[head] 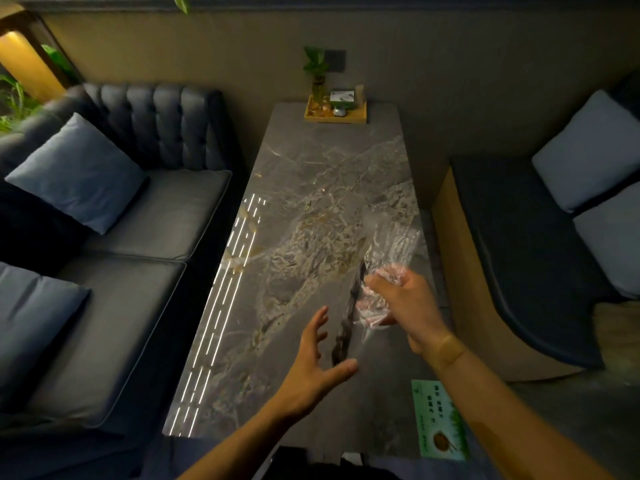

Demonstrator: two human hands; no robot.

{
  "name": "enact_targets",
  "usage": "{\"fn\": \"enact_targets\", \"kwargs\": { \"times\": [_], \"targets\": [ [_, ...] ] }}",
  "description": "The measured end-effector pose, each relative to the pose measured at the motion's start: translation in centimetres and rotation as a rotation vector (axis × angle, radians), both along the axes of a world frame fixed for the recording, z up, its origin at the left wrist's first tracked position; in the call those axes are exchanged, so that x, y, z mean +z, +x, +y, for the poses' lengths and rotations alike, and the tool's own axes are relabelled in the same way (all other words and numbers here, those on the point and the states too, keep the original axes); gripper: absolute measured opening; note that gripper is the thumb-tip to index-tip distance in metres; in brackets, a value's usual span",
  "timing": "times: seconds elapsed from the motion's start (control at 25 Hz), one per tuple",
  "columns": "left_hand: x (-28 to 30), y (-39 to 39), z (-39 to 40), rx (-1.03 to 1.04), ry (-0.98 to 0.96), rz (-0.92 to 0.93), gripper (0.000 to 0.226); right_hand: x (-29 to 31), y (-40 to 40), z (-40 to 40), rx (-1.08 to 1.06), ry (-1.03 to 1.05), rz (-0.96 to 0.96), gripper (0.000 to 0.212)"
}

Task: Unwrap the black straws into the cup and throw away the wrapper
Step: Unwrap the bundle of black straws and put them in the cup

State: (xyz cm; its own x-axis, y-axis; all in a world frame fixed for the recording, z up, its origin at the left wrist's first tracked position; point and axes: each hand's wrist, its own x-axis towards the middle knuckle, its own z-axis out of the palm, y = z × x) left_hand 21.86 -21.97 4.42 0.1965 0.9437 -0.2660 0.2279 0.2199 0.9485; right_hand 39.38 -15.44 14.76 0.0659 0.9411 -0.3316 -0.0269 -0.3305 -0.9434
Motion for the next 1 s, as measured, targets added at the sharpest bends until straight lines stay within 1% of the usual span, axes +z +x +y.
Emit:
{"fn": "enact_targets", "kwargs": {
  "times": [0.08, 0.16, 0.2, 0.24, 0.32, 0.36, 0.4, 0.52, 0.56, 0.6, 0.64, 0.68, 0.8, 0.84, 0.92, 1.0],
  "targets": [
    [-0.4, 0.0, -0.1, -0.018, 0.054, 0.06, 0.102, 0.1, -0.5, 0.4, -0.048, -0.026, 0.036, 0.008],
    [-0.6, -0.3, 0.2, -0.028, 0.111, 0.138, 0.098, 0.2, -1.0, 0.6, -0.07, -0.049, 0.069, 0.012],
    [-0.6, -0.5, 0.5, -0.027, 0.147, 0.205, 0.089, 0.4, -1.3, 0.7, -0.072, -0.064, 0.102, 0.013],
    [-0.7, -0.8, 0.9, -0.027, 0.179, 0.265, 0.074, 0.5, -1.6, 0.9, -0.076, -0.081, 0.146, 0.012],
    [-0.6, -1.7, 1.9, -0.023, 0.228, 0.308, 0.041, 0.9, -2.2, 1.2, -0.088, -0.115, 0.204, 0.008],
    [-0.6, -2.4, 2.5, -0.031, 0.25, 0.327, 0.03, 1.1, -2.6, 1.5, -0.098, -0.122, 0.191, 0.013],
    [-0.7, -3.1, 3.0, -0.041, 0.271, 0.364, 0.026, 1.3, -2.9, 1.7, -0.104, -0.116, 0.166, 0.026],
    [-0.8, -5.9, 4.7, -0.078, 0.286, 0.507, 0.025, 1.5, -3.2, 2.6, -0.068, -0.058, 0.083, 0.073],
    [-0.5, -7.1, 5.3, -0.083, 0.289, 0.539, 0.025, 1.5, -3.3, 2.9, -0.043, -0.013, 0.026, 0.081],
    [-0.2, -8.5, 5.8, -0.091, 0.301, 0.564, 0.025, 1.7, -3.4, 3.3, -0.023, 0.043, -0.055, 0.084],
    [0.2, -9.8, 6.5, -0.105, 0.32, 0.59, 0.026, 1.8, -3.4, 3.8, -0.015, 0.104, -0.163, 0.082],
    [0.4, -11.1, 7.1, -0.131, 0.341, 0.617, 0.027, 1.9, -3.5, 4.3, -0.017, 0.175, -0.284, 0.075],
    [0.8, -14.6, 9.3, -0.227, 0.362, 0.684, 0.03, 2.5, -3.7, 5.5, 0.037, 0.328, -0.614, 0.031],
    [0.8, -15.6, 10.1, -0.246, 0.358, 0.686, 0.029, 2.6, -3.9, 5.8, 0.06, 0.342, -0.693, 0.024],
    [0.9, -16.6, 11.2, -0.251, 0.343, 0.667, 0.028, 2.9, -4.0, 6.0, 0.067, 0.348, -0.801, 0.027],
    [0.9, -17.4, 11.9, -0.264, 0.334, 0.645, 0.029, 2.9, -4.3, 6.0, 0.04, 0.335, -0.833, 0.037]
  ]
}}
